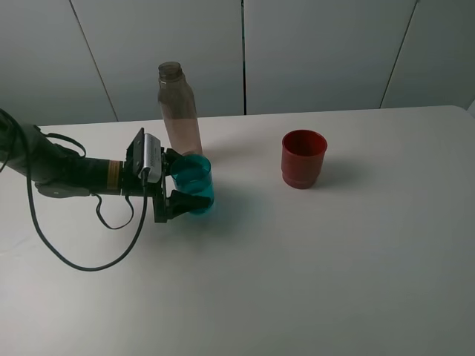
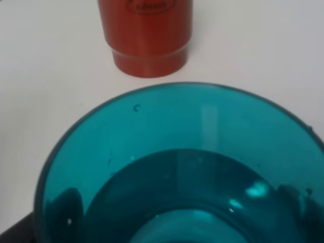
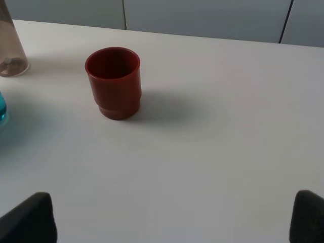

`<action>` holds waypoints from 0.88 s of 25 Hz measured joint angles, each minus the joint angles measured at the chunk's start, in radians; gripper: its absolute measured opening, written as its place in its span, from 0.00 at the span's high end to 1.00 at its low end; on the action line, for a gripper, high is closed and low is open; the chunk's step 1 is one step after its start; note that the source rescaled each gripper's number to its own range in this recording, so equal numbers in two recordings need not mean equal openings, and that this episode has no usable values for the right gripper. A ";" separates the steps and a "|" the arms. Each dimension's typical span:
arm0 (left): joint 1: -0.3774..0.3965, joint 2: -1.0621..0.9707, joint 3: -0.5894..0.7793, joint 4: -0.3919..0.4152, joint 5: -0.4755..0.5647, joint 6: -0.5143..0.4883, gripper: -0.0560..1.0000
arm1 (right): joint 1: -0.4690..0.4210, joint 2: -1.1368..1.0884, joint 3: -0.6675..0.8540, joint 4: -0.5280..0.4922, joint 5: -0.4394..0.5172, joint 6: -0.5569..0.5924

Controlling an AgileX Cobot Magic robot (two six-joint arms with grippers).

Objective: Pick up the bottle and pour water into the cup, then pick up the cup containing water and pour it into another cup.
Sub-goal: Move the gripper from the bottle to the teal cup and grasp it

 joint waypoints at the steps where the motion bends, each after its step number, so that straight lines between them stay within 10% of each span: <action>1: -0.002 0.000 0.000 -0.004 0.000 0.000 0.03 | 0.000 0.000 0.000 0.000 0.000 0.000; 22: -0.039 0.000 0.000 -0.075 0.019 0.000 0.03 | 0.000 0.000 0.000 0.000 0.000 0.000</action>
